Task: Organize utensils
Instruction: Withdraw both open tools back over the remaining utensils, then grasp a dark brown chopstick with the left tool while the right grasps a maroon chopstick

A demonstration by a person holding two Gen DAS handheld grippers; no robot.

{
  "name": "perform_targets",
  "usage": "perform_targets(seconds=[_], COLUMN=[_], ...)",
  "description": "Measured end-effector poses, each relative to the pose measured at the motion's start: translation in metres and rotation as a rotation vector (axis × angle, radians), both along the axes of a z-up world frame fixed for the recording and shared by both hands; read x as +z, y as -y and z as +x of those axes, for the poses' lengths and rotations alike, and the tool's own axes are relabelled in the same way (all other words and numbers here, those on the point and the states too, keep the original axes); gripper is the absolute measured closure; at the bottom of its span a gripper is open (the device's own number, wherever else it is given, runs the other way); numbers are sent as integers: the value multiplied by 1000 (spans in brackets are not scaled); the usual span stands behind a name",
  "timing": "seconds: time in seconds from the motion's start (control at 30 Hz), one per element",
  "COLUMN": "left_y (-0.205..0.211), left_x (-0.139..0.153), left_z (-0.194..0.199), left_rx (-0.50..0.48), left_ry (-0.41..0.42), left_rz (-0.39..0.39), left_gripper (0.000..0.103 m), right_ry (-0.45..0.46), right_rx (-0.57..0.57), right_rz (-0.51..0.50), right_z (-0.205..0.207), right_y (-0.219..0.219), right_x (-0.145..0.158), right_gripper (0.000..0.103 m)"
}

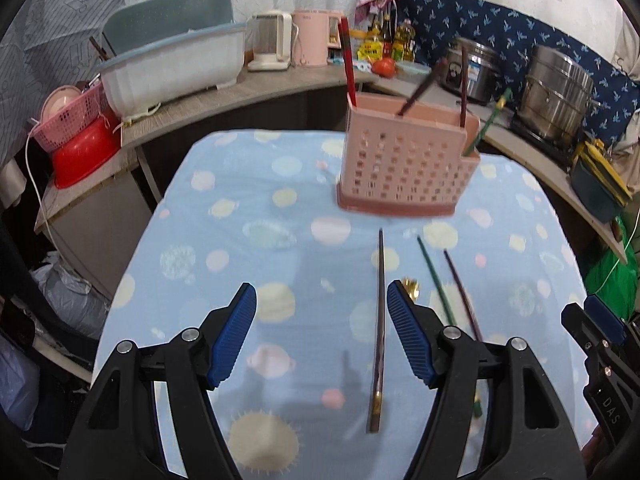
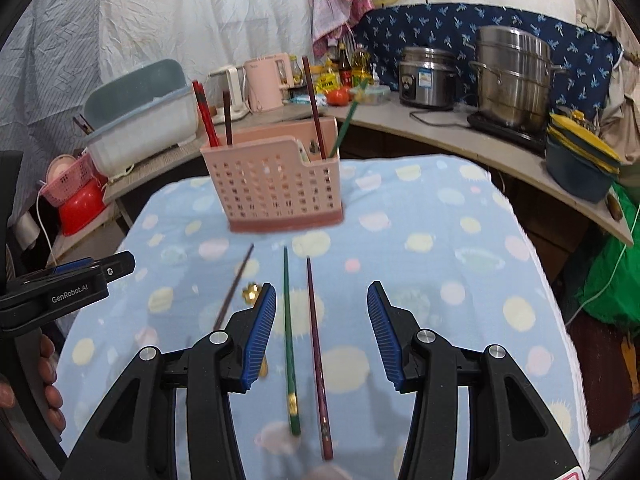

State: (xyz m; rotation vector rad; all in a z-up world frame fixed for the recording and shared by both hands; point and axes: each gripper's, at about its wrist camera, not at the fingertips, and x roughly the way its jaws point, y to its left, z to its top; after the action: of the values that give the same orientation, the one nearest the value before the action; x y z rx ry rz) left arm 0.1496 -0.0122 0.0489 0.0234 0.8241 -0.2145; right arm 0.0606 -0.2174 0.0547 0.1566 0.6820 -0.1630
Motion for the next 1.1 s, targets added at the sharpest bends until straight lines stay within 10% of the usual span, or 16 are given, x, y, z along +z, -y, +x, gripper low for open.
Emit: perform_targets(seconds=[1.1], left_y=[31], left_x=[-94], left_z=[-49], left_rx=[-100], left_ry=[-146], left_rz=[49], left_gripper=[53], right_ry=[-209], right_rx=[25], right_rz=[45], right_z=[-37], right_y=[-12], right_x=[-93], right_gripper=[65])
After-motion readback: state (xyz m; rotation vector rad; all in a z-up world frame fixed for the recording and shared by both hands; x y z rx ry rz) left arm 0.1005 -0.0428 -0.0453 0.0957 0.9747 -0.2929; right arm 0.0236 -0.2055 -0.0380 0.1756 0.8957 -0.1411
